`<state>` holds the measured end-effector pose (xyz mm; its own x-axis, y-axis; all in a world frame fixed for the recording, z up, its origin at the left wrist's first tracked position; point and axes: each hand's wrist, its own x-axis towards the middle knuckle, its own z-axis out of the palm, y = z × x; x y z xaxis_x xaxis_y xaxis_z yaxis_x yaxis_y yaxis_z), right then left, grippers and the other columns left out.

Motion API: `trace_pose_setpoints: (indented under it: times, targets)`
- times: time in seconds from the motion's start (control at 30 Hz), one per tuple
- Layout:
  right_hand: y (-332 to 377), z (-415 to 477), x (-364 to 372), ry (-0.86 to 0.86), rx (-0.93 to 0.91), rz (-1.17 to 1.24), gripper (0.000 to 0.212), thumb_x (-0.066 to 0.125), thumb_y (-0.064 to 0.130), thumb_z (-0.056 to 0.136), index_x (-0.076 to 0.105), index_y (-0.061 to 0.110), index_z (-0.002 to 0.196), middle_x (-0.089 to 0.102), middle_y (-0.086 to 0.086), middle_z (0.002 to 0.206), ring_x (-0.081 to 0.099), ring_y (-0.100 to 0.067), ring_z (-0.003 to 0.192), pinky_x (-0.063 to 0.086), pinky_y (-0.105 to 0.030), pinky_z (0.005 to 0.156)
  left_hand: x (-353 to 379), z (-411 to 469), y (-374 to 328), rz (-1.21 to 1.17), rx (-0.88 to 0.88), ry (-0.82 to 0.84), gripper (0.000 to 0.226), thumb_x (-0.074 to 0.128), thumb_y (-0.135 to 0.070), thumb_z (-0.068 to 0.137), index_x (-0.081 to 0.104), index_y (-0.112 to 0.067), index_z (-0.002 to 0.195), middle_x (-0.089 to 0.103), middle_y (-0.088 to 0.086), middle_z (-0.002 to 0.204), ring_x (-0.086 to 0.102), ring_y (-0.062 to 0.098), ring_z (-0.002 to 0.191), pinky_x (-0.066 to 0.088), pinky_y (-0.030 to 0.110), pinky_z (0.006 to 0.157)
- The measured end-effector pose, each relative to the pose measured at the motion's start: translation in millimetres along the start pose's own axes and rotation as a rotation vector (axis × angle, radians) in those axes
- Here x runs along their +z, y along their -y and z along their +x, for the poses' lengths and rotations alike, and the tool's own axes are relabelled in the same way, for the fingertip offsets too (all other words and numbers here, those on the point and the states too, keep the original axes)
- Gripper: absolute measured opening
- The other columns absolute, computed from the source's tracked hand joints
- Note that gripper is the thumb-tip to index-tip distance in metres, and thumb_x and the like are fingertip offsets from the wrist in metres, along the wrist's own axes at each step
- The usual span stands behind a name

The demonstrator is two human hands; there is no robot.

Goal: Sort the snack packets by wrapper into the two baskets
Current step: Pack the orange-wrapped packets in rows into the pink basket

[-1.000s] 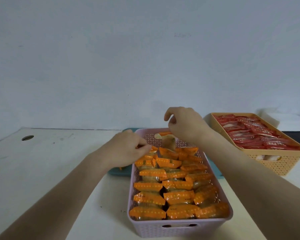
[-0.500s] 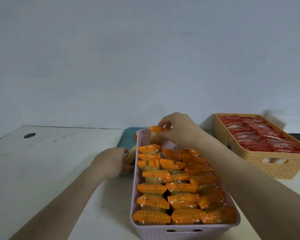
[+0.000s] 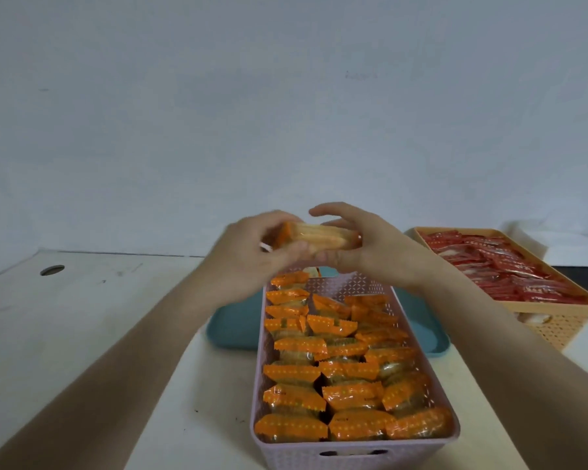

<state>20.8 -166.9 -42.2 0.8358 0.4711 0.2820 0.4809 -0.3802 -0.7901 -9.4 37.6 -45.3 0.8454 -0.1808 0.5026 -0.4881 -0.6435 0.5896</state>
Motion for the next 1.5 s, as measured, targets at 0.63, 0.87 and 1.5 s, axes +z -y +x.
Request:
trace_pose_setpoints:
  times: [0.63,0.87,1.5]
  targets:
    - [-12.4,-21.6,18.7,0.299,-0.069,-0.41,0.042,0.046,0.045,0.097,0.045,0.039,0.139,0.064,0.025,0.089,0.058,0.014,0.078,0.045,-0.015,0.077,24.5,-19.8,19.4,0.543,0.049,0.444,0.035,0.029,-0.053,0.099,0.053,-0.044,0.123,0.055,-0.024,0.088,0.048,0.0,0.087,0.032,0.04,0.097]
    - [-8.8,9.7,-27.6,-0.216,0.157,0.007,0.022,0.054,0.028,0.096,0.065,0.023,0.114,0.072,0.004,0.104,0.068,-0.009,0.095,0.051,-0.02,0.08,-7.9,16.8,36.7,0.05,-0.109,-0.062,0.013,0.057,-0.025,0.095,0.067,-0.032,0.095,0.068,-0.02,0.093,0.061,-0.005,0.089,0.042,0.008,0.075]
    - [-126.2,124.6,27.1,0.522,0.38,-0.182,0.06,0.072,0.026,0.085,0.046,0.029,0.139,0.062,0.002,0.126,0.061,-0.012,0.105,0.05,-0.03,0.093,87.6,93.9,161.7,0.33,-0.23,0.565,0.06,0.075,-0.051,0.075,0.047,-0.045,0.128,0.051,-0.001,0.136,0.055,0.02,0.116,0.048,0.033,0.097]
